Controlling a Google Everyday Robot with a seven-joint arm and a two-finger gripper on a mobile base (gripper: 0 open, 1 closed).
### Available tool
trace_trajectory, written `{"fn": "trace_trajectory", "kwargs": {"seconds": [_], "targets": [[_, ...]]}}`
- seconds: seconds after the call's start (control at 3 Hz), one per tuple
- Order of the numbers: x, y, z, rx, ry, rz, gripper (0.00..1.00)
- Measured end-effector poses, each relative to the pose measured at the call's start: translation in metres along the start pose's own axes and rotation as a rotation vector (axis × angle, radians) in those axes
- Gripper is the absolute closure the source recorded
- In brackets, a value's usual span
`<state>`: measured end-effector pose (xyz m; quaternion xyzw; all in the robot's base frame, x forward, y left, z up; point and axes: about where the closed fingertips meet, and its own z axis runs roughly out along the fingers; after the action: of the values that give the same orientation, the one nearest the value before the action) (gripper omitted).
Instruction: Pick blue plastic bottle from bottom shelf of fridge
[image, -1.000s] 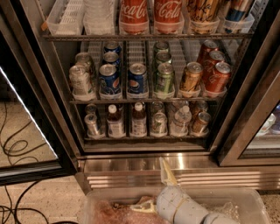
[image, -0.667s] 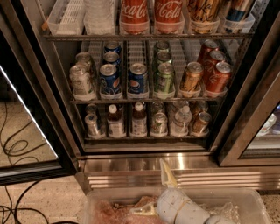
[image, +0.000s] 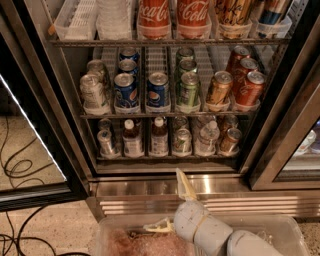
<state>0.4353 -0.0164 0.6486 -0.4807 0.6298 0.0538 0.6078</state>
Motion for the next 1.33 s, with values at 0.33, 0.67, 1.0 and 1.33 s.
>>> {"fn": "trace_trajectory", "kwargs": {"seconds": [0.33,0.67,1.0,1.33], "targets": [[-0.011,-0.015,0.051,-0.023,0.004,-0.049,0.0],[-0.014,-0.013,0.055,-0.029,-0.001,-0.052,0.0],[-0.014,-0.01,0.053,-0.023,-0.011,-0.04,0.0],[-0.016,-0.021,0.06,0.022,-0.044,-0.019,0.0]]}}
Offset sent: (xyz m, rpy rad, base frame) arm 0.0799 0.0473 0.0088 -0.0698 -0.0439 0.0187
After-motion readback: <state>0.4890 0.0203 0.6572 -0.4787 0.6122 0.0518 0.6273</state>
